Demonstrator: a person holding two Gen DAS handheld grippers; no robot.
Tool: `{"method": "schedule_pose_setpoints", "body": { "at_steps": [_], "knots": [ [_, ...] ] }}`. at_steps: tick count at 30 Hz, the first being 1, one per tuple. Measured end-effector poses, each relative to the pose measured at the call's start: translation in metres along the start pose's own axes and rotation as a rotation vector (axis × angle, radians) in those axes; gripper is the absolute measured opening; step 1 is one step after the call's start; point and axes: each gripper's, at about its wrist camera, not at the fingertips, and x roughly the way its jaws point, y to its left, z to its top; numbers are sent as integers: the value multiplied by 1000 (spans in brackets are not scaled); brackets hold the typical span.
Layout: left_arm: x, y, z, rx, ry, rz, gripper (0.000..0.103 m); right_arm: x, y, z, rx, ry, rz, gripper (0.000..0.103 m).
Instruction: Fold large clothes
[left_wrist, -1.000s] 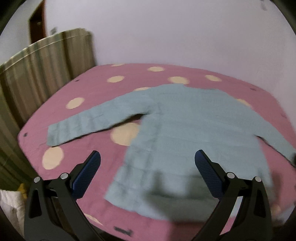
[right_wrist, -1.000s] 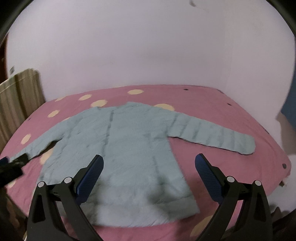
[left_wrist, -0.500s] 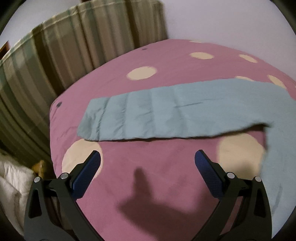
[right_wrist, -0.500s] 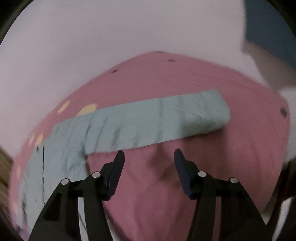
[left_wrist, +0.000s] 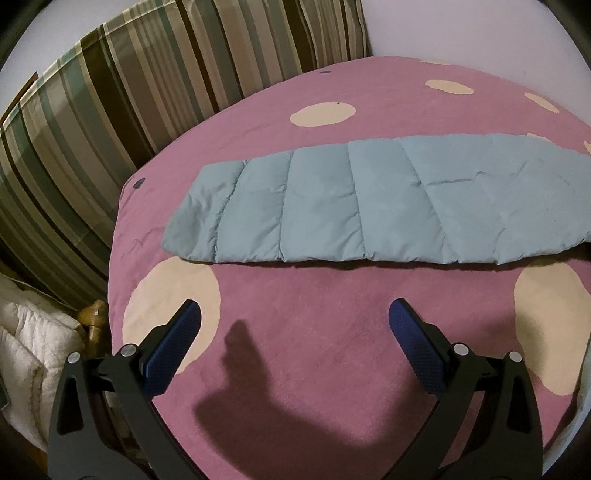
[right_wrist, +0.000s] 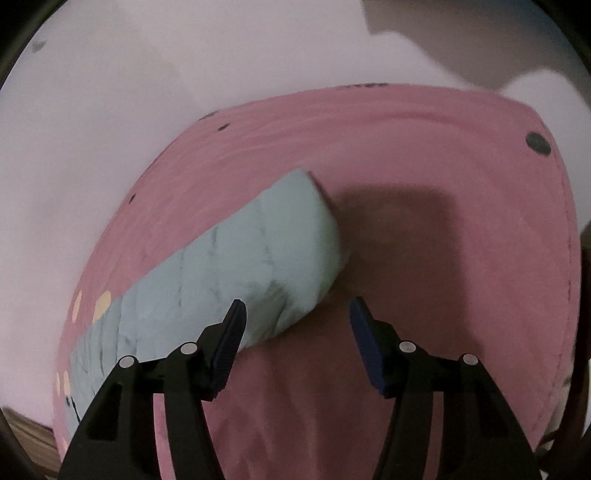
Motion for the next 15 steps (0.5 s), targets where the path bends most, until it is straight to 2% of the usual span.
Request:
{"method": "schedule_pose_setpoints", "body": {
  "at_steps": [5,8,12,14,15],
  "knots": [
    [3,0,0,0,12,0,101,26,-1,6,61,7,17,58],
    [3,0,0,2,13,2,101,36,-2,11,77,-18,35,62],
    [3,0,1,10,12,12,101,42,-1,18,84,-58,39,61],
    [3,1,1,13,13,15,101,43,3,19,57,-70,18,44],
    [3,1,1,14,14,16,101,45,5,21,45,-67,28,28]
  ]
}}
